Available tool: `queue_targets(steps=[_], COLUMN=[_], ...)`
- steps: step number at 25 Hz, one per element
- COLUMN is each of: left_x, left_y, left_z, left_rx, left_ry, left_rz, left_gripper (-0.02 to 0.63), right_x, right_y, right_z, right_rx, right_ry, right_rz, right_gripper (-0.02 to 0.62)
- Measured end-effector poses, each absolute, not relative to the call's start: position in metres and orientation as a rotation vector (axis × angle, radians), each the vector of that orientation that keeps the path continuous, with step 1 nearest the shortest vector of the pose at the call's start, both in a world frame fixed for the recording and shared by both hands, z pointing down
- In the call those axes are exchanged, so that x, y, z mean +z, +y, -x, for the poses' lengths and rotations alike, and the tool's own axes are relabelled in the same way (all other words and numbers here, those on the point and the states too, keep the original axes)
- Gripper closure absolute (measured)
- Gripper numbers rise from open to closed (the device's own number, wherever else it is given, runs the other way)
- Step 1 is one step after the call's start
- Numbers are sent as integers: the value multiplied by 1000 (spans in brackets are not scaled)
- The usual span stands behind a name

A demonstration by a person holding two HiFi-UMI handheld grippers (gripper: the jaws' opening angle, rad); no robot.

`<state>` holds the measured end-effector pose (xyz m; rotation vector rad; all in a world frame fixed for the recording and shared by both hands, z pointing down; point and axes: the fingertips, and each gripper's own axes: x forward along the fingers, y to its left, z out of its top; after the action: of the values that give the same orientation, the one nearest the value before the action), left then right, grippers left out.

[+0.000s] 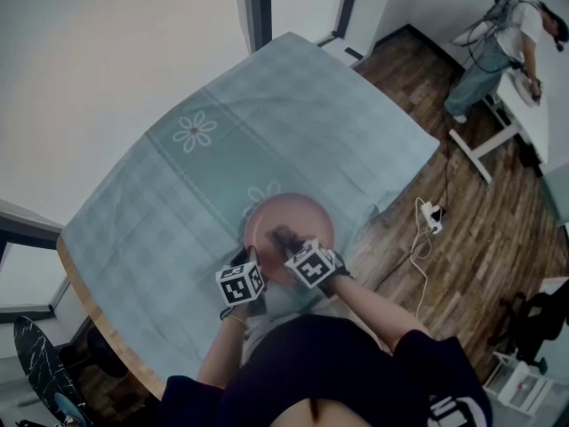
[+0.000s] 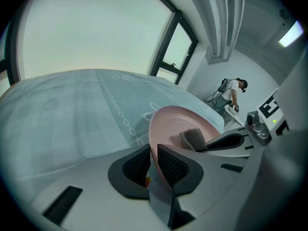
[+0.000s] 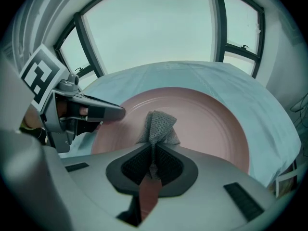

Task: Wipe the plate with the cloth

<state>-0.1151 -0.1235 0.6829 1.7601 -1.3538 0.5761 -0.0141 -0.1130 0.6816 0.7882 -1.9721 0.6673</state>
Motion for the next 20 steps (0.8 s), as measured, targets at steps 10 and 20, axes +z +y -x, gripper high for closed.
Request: queue_targets(steps=[10,20], left_x=[685,685], left_y=[-124,-123], left_z=[115,114], left_rx=[578,578], left_ry=[-1357,-1357], left_rz=[-1759,-1758], left_gripper=[546,547], right_x=[681,680], right_y=[-87,-74], right_z=[34,43], right_rx=[677,675], right_ry=[-1996,-1993], right_rz=[-641,-554], right_gripper=[563,563])
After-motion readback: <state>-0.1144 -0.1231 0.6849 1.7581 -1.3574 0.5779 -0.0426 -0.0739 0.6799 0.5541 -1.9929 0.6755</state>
